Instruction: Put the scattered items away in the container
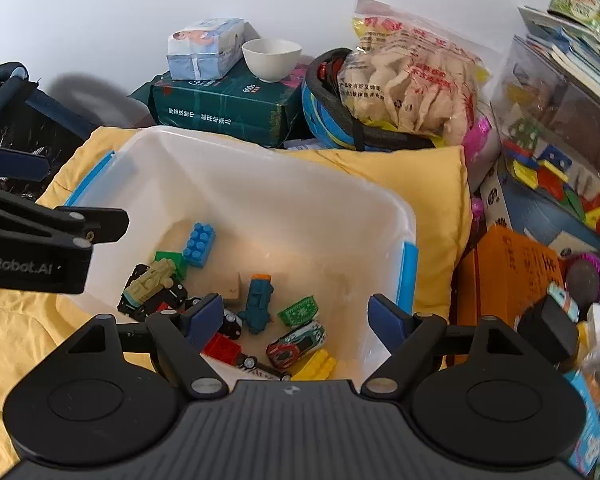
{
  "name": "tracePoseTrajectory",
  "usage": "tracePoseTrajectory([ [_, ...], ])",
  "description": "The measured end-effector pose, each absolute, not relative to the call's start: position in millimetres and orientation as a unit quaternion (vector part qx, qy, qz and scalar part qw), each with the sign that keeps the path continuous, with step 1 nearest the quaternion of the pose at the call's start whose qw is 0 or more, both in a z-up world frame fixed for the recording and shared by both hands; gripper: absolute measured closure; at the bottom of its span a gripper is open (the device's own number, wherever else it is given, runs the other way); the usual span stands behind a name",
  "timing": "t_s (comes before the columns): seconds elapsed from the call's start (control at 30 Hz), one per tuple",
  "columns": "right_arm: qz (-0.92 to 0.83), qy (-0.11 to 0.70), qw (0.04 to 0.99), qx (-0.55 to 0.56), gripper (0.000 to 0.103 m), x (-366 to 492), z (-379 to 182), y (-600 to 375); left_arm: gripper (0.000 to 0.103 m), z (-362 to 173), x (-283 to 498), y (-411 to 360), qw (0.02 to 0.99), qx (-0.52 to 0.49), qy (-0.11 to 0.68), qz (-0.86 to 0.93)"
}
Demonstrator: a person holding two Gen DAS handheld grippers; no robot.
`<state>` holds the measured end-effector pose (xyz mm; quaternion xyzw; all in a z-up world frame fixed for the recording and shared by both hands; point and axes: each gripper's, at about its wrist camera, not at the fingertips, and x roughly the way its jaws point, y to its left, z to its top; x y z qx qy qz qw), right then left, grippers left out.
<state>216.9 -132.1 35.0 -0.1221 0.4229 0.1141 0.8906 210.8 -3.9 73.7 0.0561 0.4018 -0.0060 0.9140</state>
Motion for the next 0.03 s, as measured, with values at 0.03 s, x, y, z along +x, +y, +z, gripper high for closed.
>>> tracePoseTrajectory([
  [0.03,0.117,0.422,0.891,-0.123,0.02,217.1,35.0,-131.5,0.01,74.0,210.5,-5.8,0.916,0.066,0.396,-0.002],
])
